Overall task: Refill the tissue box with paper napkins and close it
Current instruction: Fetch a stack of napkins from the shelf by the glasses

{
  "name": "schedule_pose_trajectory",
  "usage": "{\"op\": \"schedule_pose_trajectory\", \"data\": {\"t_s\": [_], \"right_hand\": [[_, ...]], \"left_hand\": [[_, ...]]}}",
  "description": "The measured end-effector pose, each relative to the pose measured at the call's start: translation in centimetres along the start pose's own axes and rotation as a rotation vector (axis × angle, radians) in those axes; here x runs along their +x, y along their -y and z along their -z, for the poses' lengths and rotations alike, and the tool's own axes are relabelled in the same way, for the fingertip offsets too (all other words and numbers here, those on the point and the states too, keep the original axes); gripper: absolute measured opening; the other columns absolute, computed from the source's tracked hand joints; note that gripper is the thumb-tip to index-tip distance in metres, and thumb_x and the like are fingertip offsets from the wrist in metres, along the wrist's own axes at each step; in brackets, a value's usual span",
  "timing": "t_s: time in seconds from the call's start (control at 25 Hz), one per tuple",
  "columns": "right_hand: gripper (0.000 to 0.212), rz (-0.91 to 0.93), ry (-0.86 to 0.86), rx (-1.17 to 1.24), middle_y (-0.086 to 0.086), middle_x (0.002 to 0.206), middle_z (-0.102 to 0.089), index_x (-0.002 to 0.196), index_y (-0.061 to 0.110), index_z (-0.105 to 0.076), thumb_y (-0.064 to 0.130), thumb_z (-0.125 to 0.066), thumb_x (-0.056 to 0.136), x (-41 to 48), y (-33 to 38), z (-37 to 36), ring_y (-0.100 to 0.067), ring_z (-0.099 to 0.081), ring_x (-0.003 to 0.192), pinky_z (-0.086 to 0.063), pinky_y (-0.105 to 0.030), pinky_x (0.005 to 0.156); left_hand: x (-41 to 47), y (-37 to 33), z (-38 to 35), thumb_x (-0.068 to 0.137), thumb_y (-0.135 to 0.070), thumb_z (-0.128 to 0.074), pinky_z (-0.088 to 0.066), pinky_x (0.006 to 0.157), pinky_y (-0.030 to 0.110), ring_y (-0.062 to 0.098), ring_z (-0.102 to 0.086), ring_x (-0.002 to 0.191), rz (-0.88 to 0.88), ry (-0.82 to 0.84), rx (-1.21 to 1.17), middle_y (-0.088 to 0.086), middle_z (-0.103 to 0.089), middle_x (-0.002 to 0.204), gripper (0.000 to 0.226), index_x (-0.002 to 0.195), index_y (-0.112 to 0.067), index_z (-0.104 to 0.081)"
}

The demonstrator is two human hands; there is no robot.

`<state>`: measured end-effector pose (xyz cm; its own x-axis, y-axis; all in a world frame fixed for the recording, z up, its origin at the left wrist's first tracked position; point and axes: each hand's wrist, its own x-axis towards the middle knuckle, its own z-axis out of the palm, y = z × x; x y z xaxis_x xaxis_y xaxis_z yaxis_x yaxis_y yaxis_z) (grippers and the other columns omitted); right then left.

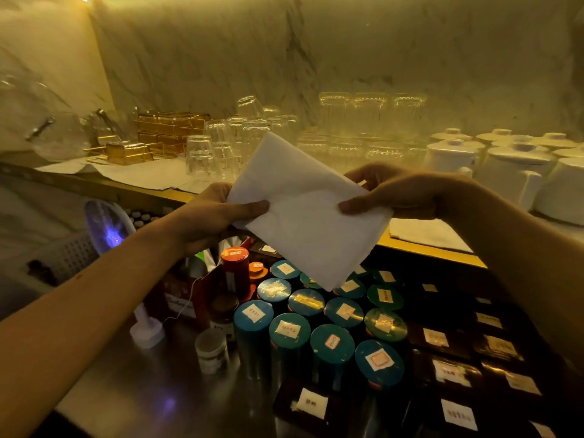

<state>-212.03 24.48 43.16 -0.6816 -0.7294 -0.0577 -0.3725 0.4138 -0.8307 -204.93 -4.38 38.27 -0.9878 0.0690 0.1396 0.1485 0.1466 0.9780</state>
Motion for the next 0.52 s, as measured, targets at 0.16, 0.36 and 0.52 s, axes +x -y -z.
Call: {"op": "schedule_pose_trajectory", "data": {"t_s": [0.16,0.36,0.52], "right_hand": [[0.039,0.027,0.002,0.07,-0.019,0.113,-0.067,0.121,0.004,-0.063,0.011,-0.07,0.083,0.0,1.4,-3.4,-0.025,-0.07,0.09,-0.057,-0.025,0.063],[0.042,0.125,0.018,0.066,-0.019,0.114,-0.068,0.118,0.007,-0.064,0.018,-0.072,0.078,-0.1,5.9,-9.1,-0.027,-0.067,0.095,-0.059,-0.032,0.073],[0.043,0.214,0.141,0.128,-0.016,0.113,-0.07,0.118,0.009,-0.065,0.022,-0.072,0.077,0.6,10.2,-16.4,-0.028,-0.069,0.098,-0.059,-0.038,0.082]], "left_hand": [[-5.2,-0.6,1.9,0.068,-0.021,-0.074,-0.059,0.066,0.026,0.018,-0.073,0.084,0.036,-0.041,-0.001,0.008,-0.073,0.099,0.043,0.108,-0.008,-0.064],[-13.6,-1.5,6.3,0.061,-0.029,-0.079,-0.062,0.071,0.033,0.021,-0.072,0.096,0.073,-0.115,-0.005,0.004,-0.075,0.098,0.055,0.111,-0.013,-0.063],[-23.0,-2.0,11.0,0.067,-0.022,-0.081,-0.062,0.071,0.033,0.021,-0.072,0.098,0.132,-0.207,-0.088,0.006,-0.074,0.105,0.047,0.113,-0.014,-0.069]]}}
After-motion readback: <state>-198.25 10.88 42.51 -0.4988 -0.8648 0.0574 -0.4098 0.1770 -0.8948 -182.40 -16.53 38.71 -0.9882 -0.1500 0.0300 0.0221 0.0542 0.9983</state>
